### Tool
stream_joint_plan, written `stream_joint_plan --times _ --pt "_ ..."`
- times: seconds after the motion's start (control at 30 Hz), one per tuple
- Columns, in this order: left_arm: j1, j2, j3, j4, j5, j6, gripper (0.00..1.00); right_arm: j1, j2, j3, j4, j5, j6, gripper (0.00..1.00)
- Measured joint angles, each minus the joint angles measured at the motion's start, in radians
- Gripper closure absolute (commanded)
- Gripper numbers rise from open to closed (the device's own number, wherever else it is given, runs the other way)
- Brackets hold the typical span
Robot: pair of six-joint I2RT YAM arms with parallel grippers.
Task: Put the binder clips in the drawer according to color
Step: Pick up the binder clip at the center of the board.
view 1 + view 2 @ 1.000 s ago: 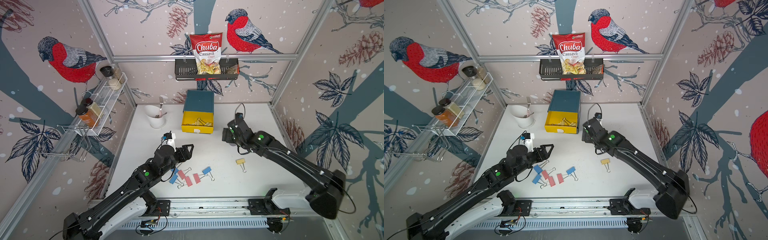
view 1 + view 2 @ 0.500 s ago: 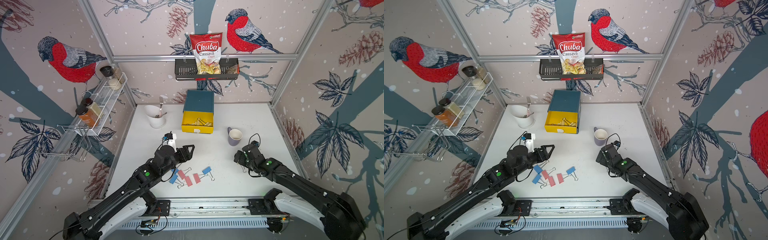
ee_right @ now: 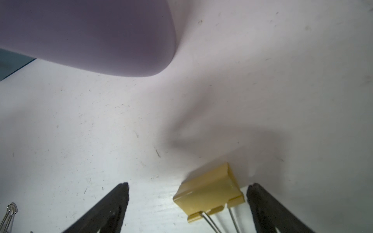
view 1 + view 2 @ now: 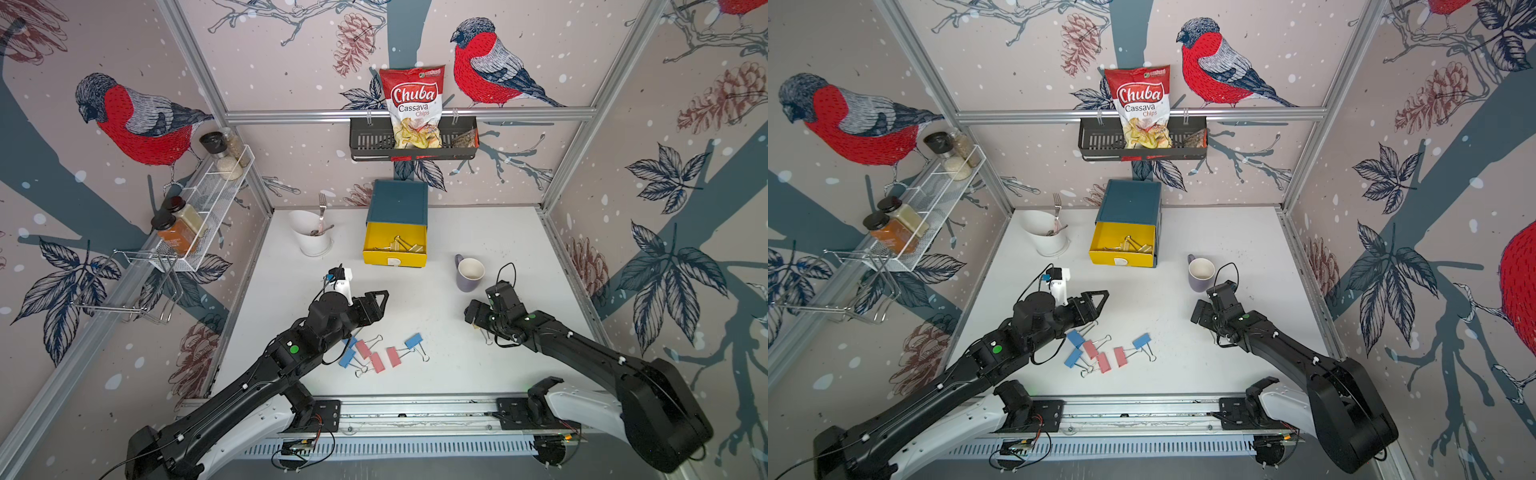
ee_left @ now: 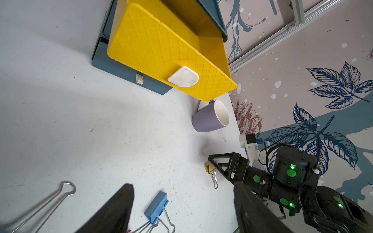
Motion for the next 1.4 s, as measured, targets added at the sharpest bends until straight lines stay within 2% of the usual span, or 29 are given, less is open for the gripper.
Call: stream_joint_plan --times 0.27,0.53,0.73,1.1,1.4 --pt "0.000 -0.009 -0.004 0.003 0.000 0.000 0.19 0.083 0.031 0.005 0.008 -0.017 0.000 0.07" --pt "0.000 -0.012 -0.010 0.015 0.000 -0.002 0.18 0.190 0.111 0.074 -0.032 0.043 0.005 0.13" --pt "0.000 -0.019 -0.018 0.017 -0.001 -0.003 0.19 0.210 0.191 0.125 -0.081 0.097 -0.010 0.15" --pt "0.000 -0.007 -0.019 0.018 0.000 -0.004 0.19 0.232 0.242 0.175 -0.178 0.140 -0.067 0.21" --pt "0.000 -0.005 -0.023 0.026 0.000 -0.018 0.19 0.222 0.301 0.216 -0.187 0.166 -0.111 0.28"
